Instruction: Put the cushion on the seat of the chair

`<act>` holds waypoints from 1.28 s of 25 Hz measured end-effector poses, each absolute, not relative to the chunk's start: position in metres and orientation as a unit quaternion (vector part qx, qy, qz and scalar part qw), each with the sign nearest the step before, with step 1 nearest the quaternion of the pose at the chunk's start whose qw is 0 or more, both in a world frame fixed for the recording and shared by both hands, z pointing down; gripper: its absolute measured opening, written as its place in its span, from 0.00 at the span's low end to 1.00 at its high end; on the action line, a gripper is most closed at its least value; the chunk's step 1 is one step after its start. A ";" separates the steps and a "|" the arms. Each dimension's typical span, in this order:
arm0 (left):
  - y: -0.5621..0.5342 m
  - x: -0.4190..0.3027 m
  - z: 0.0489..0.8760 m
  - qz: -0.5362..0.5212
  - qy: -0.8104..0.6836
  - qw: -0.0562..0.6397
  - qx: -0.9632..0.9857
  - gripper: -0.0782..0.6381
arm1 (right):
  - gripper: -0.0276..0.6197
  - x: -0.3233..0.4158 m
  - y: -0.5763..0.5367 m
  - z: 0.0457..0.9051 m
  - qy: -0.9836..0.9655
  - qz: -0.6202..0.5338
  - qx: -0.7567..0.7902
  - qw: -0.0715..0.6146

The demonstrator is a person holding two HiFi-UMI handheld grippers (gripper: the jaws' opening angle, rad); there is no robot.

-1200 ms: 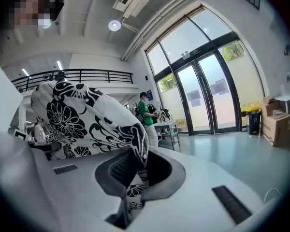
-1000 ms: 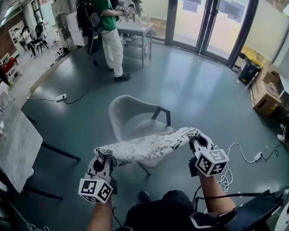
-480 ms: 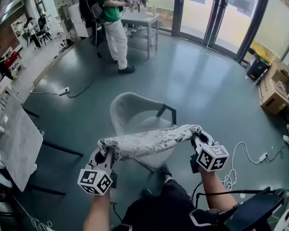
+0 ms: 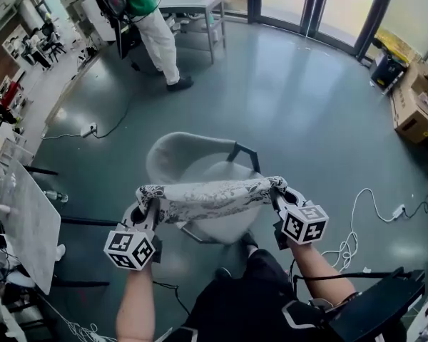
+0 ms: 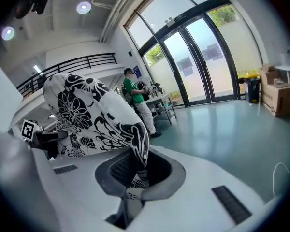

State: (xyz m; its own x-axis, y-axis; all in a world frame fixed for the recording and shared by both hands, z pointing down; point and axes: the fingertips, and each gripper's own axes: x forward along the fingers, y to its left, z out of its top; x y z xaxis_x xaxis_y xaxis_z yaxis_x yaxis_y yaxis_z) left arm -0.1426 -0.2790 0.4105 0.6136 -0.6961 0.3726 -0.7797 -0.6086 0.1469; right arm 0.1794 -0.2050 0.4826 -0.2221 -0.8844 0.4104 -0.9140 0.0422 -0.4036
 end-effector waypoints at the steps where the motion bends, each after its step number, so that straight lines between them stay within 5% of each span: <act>1: -0.287 -0.139 0.416 0.149 -0.414 0.152 0.885 0.14 | 0.08 0.180 -0.205 0.492 -0.718 0.312 0.622 0.026; 11: -0.356 -0.093 0.520 0.261 -0.374 0.181 0.871 0.14 | 0.08 0.184 -0.201 0.630 -0.655 0.446 0.609 0.027; 32: -0.428 -0.012 0.728 0.446 -0.265 0.132 0.844 0.14 | 0.08 0.137 -0.147 0.820 -0.520 0.631 0.576 -0.003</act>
State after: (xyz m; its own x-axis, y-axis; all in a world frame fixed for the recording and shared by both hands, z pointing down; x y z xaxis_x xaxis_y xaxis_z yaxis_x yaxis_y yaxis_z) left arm -0.0117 -0.4284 0.7282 0.4610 -0.3295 0.8240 -0.5658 -0.8245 -0.0131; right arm 0.1374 -0.1467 0.8199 -0.3367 -0.6027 0.7234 -0.5944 -0.4598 -0.6598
